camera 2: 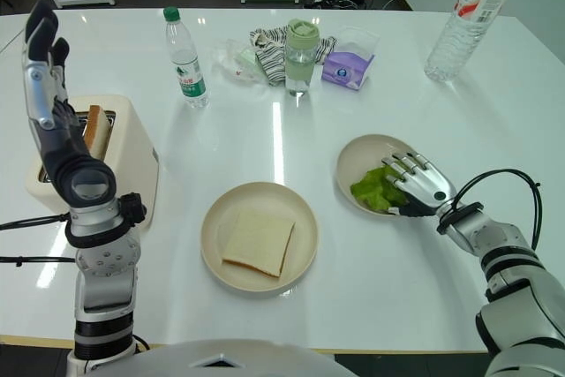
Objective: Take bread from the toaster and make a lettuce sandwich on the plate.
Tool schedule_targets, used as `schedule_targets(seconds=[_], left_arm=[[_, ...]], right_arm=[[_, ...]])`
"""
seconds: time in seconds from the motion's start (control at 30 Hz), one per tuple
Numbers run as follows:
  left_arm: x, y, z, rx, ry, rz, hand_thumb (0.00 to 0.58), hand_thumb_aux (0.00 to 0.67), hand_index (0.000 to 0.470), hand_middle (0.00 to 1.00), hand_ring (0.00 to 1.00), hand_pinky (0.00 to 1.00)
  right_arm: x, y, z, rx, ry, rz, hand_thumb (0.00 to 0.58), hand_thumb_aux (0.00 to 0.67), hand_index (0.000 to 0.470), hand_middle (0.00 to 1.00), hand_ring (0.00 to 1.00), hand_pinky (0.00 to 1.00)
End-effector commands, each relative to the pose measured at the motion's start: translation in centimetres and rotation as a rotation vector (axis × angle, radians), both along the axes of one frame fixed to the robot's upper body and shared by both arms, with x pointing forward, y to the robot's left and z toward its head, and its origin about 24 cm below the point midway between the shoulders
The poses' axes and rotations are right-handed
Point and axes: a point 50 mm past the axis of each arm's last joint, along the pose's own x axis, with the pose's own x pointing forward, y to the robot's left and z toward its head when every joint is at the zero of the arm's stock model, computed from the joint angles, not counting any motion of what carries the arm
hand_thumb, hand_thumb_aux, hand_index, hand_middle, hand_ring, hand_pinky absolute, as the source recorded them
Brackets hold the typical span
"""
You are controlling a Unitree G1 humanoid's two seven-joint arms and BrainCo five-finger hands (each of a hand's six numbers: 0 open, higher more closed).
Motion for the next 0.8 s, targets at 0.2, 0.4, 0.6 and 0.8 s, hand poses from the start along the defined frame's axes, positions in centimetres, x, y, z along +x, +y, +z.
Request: schedule_targets(seconds=[0.2, 0.4, 0.6, 0.8], left_arm=[[0.1, 0.1, 0.2, -0.015, 0.002, -0.001, 0.0, 0.0, 0.0, 0.0, 0.0, 0.0], [0.2, 0.0, 0.1, -0.019, 0.004, -0.005, 0.0, 0.0, 0.0, 0.0, 0.0, 0.0], [0.3, -0.1, 0.1, -0.025, 0.005, -0.013, 0.0, 0.0, 0.0, 0.0, 0.0, 0.0], [0.4, -0.1, 0.3, -0.031, 0.0, -0.02, 0.0, 0.0, 0.0, 0.0, 0.0, 0.0]], right_arm=[[-0.5, 0.4, -0.9, 0.015, 0.042, 0.021, 0.58, 0.67, 0.47, 0.0, 0.0, 0.0], [-0.3, 0.4, -0.1, 0.027, -0.029, 0.039, 0.58, 0.67, 0.47, 0.0, 0.0, 0.0], [0.3, 0.4, 2.8, 0.069, -0.236, 0.058, 0.58, 0.67, 0.47, 0.0, 0.0, 0.0], [-0.1, 1.8, 5.2, 0.104, -0.38, 0.133, 0.58, 0.67, 0.47, 0.0, 0.0, 0.0]])
